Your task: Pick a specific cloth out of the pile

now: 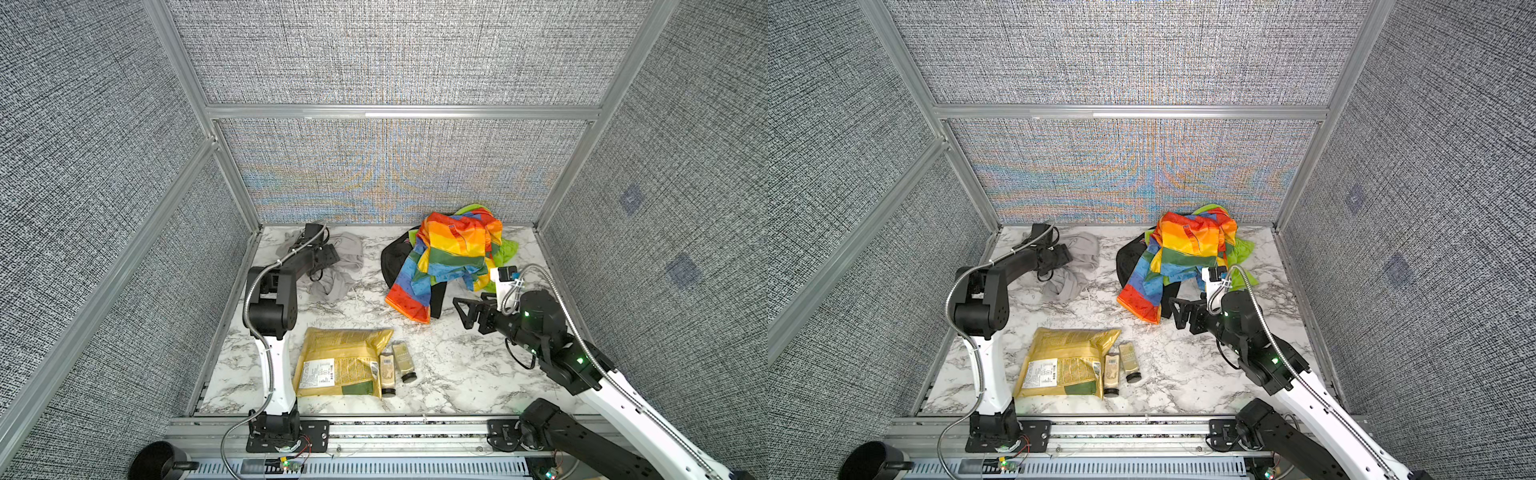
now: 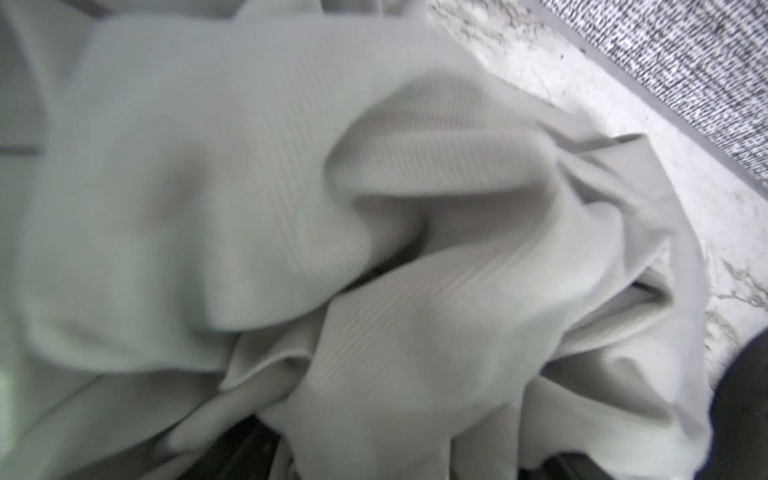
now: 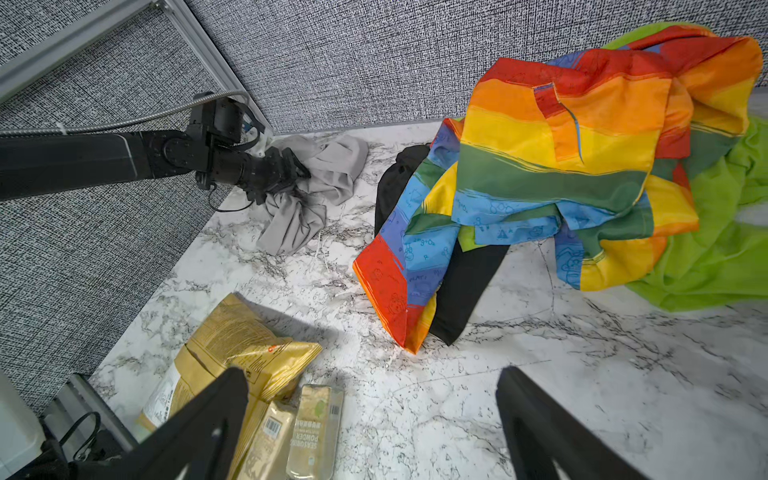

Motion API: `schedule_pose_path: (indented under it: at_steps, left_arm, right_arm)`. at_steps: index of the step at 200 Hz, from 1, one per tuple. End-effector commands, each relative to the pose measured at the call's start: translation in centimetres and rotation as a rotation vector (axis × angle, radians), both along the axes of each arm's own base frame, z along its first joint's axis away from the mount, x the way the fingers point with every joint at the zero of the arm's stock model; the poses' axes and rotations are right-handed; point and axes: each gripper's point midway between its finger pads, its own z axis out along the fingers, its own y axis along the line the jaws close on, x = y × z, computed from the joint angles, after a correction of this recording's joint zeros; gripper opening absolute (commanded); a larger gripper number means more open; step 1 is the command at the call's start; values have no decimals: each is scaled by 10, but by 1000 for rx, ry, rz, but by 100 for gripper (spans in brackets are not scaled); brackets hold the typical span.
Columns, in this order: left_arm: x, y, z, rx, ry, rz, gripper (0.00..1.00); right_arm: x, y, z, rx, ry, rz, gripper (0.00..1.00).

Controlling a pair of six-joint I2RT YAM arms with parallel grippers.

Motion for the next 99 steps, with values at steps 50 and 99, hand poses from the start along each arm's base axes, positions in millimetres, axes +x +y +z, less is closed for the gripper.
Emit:
schedule_pose_path:
  at_steps: [50, 99]
  left_arm:
    - [-50, -10, 76, -15, -109, -125, 94]
    - [-128, -47, 79, -123, -89, -261, 94]
  right_arm:
    - [-2, -4, 0, -5, -3, -10, 98]
    - [1, 1, 2, -7, -2, 4, 98]
